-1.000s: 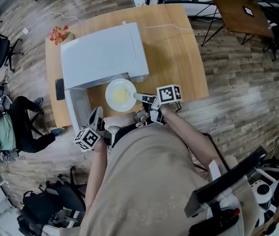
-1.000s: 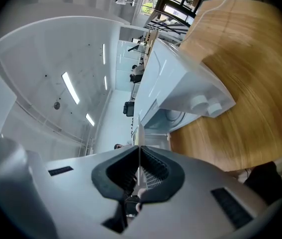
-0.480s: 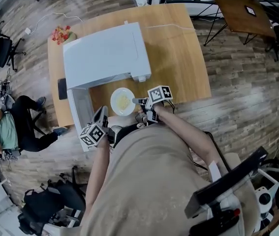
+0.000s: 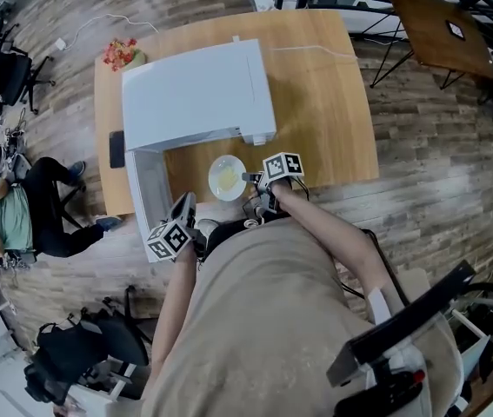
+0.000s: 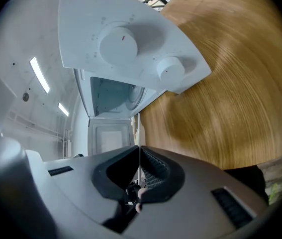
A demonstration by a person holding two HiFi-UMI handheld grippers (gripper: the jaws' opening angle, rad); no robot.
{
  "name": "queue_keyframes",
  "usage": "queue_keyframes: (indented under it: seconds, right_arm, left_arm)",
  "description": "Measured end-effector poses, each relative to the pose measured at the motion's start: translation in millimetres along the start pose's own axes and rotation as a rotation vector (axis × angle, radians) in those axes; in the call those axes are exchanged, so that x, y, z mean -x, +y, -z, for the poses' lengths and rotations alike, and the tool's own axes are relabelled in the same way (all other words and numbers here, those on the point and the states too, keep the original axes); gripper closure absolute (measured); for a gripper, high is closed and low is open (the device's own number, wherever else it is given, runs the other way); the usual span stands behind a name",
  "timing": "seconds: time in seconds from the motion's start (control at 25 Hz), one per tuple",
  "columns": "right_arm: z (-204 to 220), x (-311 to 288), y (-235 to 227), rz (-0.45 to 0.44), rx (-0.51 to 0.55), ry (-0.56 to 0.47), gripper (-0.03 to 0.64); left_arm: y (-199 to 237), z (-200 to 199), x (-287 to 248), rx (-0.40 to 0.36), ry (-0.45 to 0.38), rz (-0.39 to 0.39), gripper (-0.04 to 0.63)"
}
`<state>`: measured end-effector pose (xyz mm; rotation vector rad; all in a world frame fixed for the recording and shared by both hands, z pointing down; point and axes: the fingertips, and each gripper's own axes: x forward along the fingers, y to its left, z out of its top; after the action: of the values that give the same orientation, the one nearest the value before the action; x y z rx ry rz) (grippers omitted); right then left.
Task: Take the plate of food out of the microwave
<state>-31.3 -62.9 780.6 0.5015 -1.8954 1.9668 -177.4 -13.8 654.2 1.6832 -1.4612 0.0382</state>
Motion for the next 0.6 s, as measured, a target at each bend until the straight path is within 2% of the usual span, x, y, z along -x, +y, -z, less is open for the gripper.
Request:
queue_keyframes:
  seconds: [0.6]
  right_arm:
    - [-6, -23, -44, 0.078, -0.022, 0.028, 0.601]
  left_arm:
    - [10, 9, 8, 0.019, -0.010, -0.050, 0.592]
